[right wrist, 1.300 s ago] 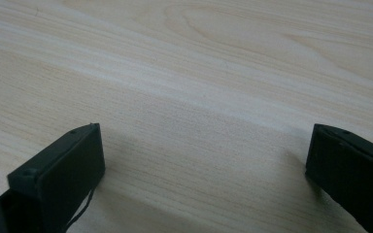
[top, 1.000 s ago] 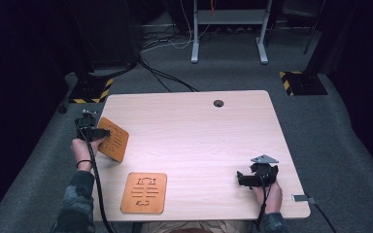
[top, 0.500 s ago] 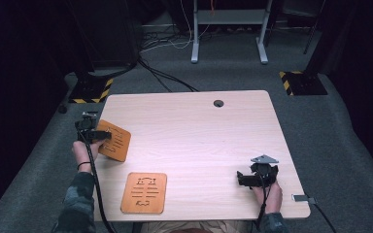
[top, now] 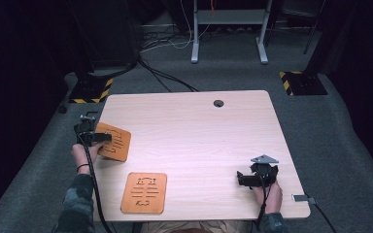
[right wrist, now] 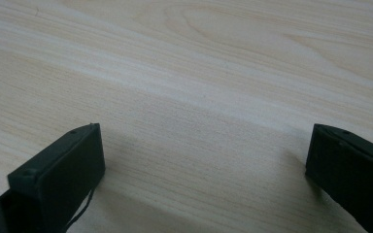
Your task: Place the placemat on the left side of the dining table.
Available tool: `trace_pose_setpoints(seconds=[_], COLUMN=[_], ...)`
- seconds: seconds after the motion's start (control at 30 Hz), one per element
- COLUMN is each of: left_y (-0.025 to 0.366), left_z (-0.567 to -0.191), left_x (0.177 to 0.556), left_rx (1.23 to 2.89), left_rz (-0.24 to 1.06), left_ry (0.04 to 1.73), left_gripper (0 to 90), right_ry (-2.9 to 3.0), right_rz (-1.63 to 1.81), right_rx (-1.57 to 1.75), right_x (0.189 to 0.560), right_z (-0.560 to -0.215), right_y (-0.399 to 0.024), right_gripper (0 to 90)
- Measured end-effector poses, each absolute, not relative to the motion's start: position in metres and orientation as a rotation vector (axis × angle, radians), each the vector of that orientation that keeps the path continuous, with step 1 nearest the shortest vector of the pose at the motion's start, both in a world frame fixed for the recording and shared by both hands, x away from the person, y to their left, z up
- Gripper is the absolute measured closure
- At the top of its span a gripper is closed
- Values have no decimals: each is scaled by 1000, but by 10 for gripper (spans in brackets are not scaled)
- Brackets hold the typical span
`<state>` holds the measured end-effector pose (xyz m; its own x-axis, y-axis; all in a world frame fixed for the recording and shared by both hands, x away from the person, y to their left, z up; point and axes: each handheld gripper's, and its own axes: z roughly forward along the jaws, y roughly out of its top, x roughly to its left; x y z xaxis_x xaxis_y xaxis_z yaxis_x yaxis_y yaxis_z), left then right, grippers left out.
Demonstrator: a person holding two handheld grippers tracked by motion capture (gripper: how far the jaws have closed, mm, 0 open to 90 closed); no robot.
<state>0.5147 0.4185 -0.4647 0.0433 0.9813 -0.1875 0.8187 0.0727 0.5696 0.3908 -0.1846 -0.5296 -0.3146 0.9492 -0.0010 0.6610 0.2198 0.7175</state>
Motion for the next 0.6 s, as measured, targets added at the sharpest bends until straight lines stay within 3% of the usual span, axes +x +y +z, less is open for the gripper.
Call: trace_pose_setpoints(seconds=[0.17,0.6], left_y=[419,423], left_z=[-468,-474], left_x=[516,518], left_rx=[1800,1787], left_rz=[378,348], left_ry=[1829,1836], left_gripper=[400,362], right_ry=[2056,2057], right_rz=[869,869], right_rx=[1484,1484], right_x=[391,391], right_z=[-530,-530], right_y=[-185,-185], right_gripper=[0,0])
